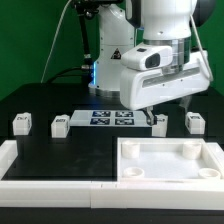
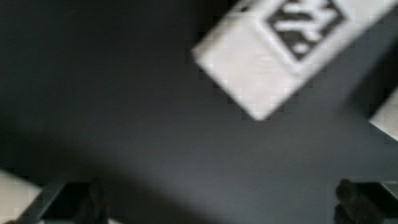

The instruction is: Assemble one leg

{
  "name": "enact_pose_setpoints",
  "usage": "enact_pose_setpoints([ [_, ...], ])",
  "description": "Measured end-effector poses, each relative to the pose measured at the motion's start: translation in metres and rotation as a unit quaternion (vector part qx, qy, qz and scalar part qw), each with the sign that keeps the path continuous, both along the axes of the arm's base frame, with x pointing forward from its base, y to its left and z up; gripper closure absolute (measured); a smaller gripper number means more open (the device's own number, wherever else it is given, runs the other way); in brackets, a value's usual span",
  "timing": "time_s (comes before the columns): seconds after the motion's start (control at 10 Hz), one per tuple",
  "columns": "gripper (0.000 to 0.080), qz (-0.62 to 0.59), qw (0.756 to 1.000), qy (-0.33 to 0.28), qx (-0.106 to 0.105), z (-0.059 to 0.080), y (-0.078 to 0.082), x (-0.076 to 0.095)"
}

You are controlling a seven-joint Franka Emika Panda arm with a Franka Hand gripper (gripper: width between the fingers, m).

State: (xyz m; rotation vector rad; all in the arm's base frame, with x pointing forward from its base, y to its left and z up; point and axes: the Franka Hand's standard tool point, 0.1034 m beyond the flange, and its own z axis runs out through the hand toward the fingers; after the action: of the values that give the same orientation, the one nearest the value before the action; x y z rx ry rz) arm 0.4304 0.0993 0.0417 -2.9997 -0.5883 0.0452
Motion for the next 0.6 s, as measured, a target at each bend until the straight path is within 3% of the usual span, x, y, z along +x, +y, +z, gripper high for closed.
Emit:
enact_pose_setpoints([
  [0.4,0.0150,-0.206,0.978,0.026,-0.001,0.000,0.043,-0.015],
  [0.6,0.0150,-0.181,0.983,0.034,-0.003,-0.001,0.040,-0.016],
])
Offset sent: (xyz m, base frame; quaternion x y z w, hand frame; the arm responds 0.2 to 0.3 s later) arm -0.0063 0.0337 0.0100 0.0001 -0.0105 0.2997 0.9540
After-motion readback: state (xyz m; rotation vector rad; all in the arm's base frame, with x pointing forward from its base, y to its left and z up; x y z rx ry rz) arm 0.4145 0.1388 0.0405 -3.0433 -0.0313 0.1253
